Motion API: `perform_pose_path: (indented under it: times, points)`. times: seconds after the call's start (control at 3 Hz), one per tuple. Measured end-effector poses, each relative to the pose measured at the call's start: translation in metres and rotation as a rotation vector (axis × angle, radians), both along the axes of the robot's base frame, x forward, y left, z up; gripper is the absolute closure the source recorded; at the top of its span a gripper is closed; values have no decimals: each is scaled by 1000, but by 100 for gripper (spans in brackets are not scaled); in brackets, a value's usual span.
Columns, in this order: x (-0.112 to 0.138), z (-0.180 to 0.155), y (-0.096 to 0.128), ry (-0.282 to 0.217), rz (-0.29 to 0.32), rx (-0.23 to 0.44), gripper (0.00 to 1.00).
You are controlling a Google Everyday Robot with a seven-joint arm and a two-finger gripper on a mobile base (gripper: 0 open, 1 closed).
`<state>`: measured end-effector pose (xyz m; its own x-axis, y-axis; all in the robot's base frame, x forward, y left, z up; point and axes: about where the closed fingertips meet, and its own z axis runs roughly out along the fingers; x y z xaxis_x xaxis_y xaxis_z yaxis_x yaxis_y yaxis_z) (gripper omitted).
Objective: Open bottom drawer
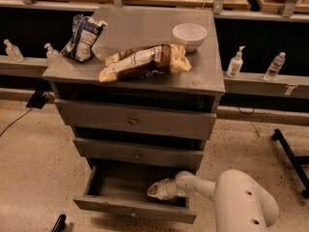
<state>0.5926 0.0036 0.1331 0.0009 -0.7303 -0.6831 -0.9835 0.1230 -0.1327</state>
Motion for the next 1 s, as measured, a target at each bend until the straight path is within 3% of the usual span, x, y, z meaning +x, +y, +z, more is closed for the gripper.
perform_pose_path:
  times: [0.33,0.67,1.0]
  points:
    - [-5,-4,12,75,48,6,100]
    - [-16,1,10,130,58,-8,100]
    - [-63,2,7,233,32,8,100]
